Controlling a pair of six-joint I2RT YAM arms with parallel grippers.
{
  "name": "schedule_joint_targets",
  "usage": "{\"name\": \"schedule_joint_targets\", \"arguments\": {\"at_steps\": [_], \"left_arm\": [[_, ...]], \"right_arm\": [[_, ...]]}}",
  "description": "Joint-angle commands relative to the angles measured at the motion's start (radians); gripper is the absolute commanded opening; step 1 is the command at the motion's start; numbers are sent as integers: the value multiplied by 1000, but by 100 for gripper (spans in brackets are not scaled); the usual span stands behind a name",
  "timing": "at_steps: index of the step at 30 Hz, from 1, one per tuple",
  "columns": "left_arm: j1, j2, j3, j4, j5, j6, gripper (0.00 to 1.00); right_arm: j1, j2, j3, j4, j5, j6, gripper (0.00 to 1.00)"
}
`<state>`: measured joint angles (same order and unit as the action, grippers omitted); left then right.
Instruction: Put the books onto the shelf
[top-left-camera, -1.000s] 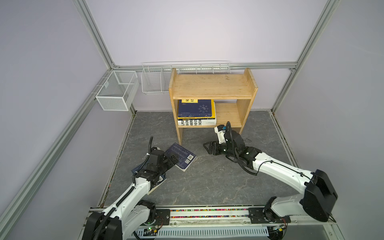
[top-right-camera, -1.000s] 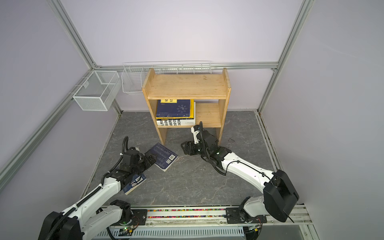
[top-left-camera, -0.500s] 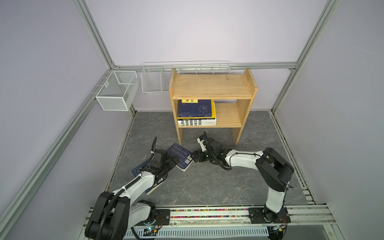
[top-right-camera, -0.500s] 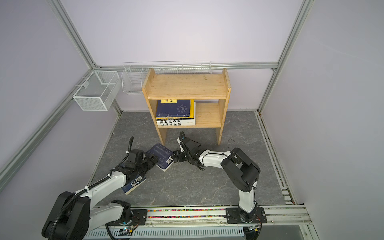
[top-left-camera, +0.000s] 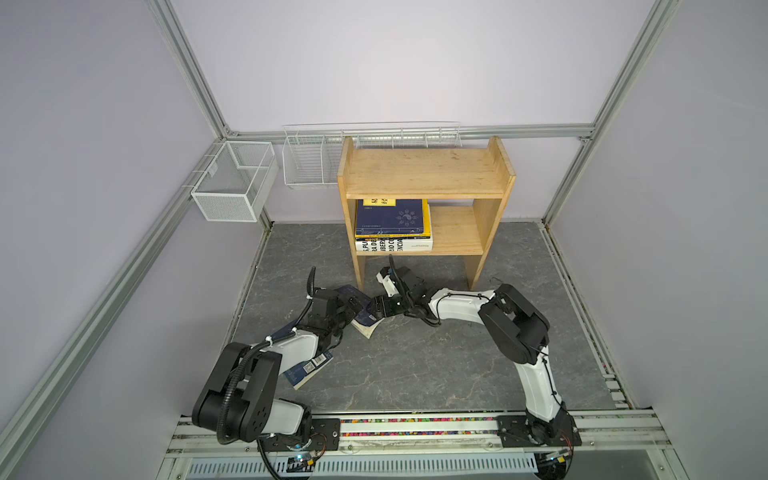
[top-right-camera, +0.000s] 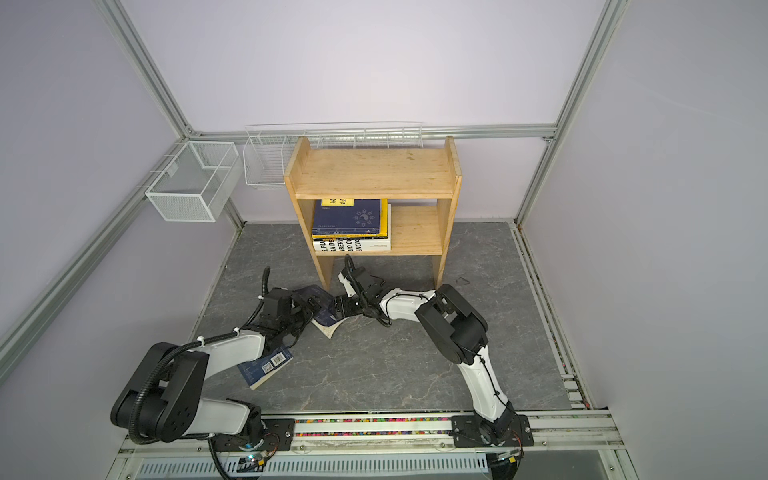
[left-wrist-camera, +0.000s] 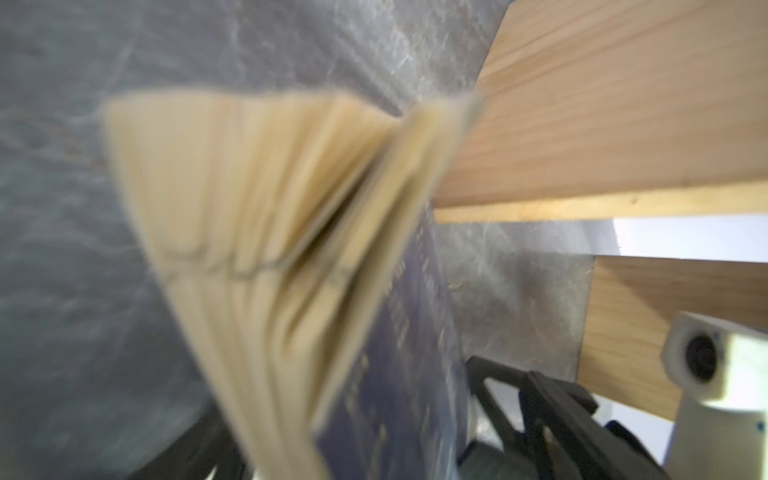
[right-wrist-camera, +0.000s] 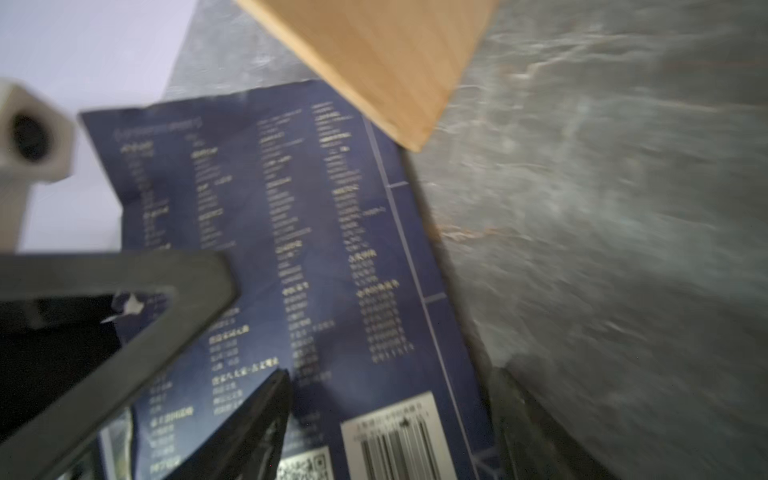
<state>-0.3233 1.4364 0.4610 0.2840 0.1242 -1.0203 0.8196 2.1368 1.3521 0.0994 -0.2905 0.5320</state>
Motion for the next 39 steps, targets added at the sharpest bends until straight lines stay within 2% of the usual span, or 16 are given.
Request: {"name": "schedule_joint_targets", "arguments": {"at_steps": [1, 4, 9, 13, 16, 19, 25, 34, 39], "left_arm": [[-6, 93, -34, -29, 80, -77, 93], [-6, 97, -36, -16, 81, -93, 93], [-5, 85, -39, 0, 83, -90, 93], [-6, 95, -42, 13, 90, -93, 93], [-6, 93, -46, 18, 91, -95, 92], [-6, 80, -49, 11, 84, -94, 92], [-5, 35, -47, -44, 58, -73, 92], [-6, -117, -32, -226, -7, -3, 93], [-3, -294, -1, -415, -59, 36, 95]], "right_arm": [[1, 31, -26, 63, -299, 100, 74], [-19, 12, -87, 278, -420, 257, 72], [-50, 34, -156, 671, -516, 553, 70], [-67, 138, -187, 1141, -533, 883, 66], [-73, 198, -201, 1307, -504, 1019, 63], [-78, 200, -232, 1290, -480, 1010, 60], [-92, 154, -283, 1138, -446, 910, 35], [-99, 91, -331, 1011, -394, 843, 9], [-93, -23, -369, 890, -383, 736, 7]]}}
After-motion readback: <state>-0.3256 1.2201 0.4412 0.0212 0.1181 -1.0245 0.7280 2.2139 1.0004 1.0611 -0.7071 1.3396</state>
